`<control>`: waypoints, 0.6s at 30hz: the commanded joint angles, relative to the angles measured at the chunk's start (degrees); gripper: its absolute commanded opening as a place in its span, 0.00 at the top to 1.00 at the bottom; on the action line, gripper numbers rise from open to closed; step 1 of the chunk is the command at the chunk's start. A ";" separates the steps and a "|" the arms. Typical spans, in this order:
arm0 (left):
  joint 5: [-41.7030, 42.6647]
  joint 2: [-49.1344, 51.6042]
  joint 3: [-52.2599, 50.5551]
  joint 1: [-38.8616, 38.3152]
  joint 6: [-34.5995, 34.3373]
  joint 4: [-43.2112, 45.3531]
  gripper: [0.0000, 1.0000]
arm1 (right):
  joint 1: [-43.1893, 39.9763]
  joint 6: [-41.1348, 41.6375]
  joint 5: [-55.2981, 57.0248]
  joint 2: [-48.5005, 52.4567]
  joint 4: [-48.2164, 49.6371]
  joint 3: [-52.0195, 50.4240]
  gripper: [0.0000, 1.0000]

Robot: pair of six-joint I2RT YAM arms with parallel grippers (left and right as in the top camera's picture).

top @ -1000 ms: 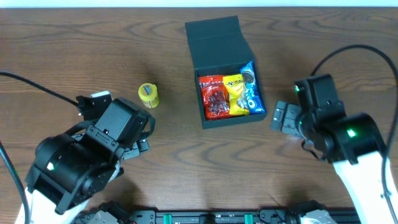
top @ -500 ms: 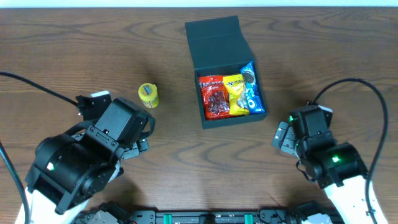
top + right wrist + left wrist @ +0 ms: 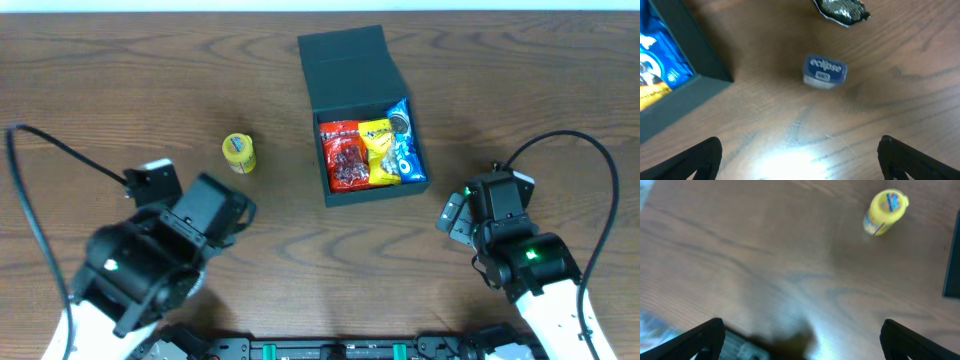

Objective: Pack container

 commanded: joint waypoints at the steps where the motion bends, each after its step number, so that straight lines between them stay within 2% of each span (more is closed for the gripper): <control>1: -2.82 -2.62 -8.83 -2.16 -0.48 6.38 0.04 | -0.50 -0.59 0.92 -0.44 1.01 -0.04 0.01; 4: -4.35 -2.56 -17.99 -1.90 7.74 17.79 0.05 | -0.50 -1.73 0.59 -0.44 2.56 -0.04 0.01; 6: -4.61 -1.40 -22.71 -1.77 10.58 23.15 0.05 | -0.50 -2.05 0.50 -0.44 3.19 -0.04 0.01; 11: -3.02 2.78 -29.53 -1.77 9.25 35.71 0.05 | -0.50 -4.42 -0.52 -0.44 4.94 -0.04 0.01; 18: -4.55 11.26 -33.73 -0.11 9.51 50.62 0.05 | -0.50 -4.63 -0.72 -0.44 6.34 -0.02 0.01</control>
